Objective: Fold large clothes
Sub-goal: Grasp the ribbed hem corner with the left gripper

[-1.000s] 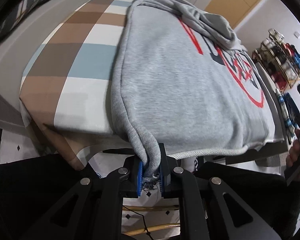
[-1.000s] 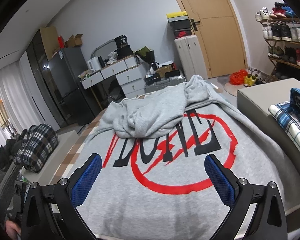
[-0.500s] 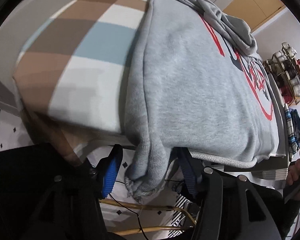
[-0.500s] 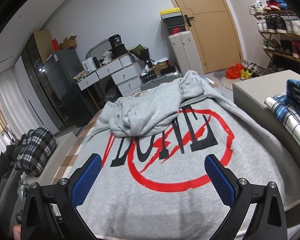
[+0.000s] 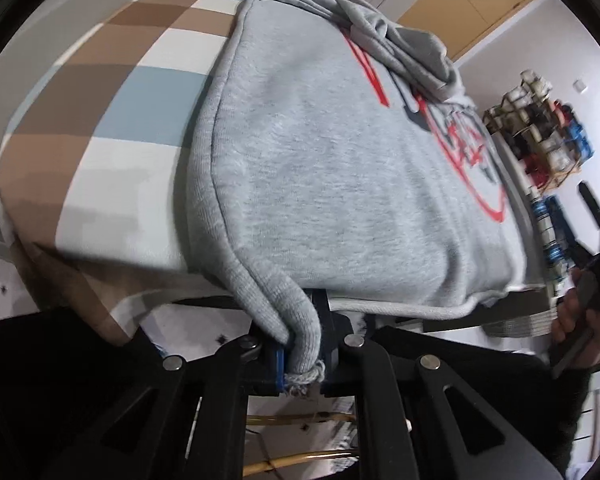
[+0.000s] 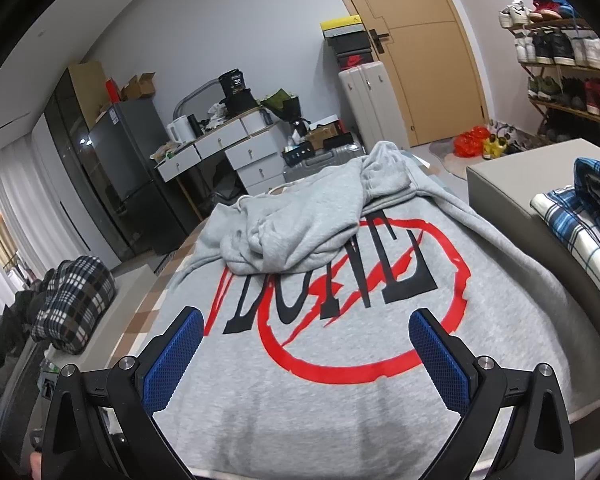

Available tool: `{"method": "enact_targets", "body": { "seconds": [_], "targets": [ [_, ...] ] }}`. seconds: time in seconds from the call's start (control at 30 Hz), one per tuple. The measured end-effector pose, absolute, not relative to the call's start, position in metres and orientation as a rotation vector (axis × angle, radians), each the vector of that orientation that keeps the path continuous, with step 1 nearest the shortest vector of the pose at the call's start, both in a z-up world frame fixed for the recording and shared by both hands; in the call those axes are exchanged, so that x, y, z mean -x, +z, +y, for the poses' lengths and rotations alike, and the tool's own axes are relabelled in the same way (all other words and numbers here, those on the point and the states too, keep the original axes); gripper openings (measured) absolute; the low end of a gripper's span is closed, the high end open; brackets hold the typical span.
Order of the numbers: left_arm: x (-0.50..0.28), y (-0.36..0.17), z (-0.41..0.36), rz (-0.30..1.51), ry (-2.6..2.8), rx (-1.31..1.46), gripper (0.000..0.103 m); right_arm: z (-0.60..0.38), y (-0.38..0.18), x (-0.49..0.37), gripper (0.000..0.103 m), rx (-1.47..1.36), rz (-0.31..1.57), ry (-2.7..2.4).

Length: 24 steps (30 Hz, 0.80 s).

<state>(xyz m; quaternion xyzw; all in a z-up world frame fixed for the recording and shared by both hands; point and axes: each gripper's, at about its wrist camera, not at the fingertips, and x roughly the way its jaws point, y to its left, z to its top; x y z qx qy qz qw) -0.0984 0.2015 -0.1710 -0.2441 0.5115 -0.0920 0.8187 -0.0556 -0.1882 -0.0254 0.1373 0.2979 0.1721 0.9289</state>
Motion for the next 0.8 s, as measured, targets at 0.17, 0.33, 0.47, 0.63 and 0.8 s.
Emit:
{"method": "enact_targets", "body": {
  "seconds": [0.17, 0.33, 0.47, 0.63, 0.8],
  "targets": [
    [0.104, -0.162, 0.208, 1.074, -0.306, 0.647, 0.005, -0.193, -0.026, 0.055, 0.103, -0.3, 0.604, 0.353],
    [0.099, -0.141, 0.21, 1.053, -0.374, 0.68, 0.005, -0.2, -0.028, 0.052, 0.103, -0.342, 0.615, 0.345],
    [0.096, -0.117, 0.213, 1.027, -0.415, 0.654, 0.005, -0.198, -0.028, 0.052, 0.103, -0.326, 0.621, 0.34],
    [0.082, -0.107, 0.211, 1.019, -0.447, 0.657, 0.005, -0.178, -0.021, 0.065, 0.103, -0.267, 0.576, 0.473],
    [0.072, -0.102, 0.209, 1.008, -0.497, 0.676, 0.005, -0.106, -0.029, 0.096, 0.103, -0.161, 0.628, 0.775]
  ]
}}
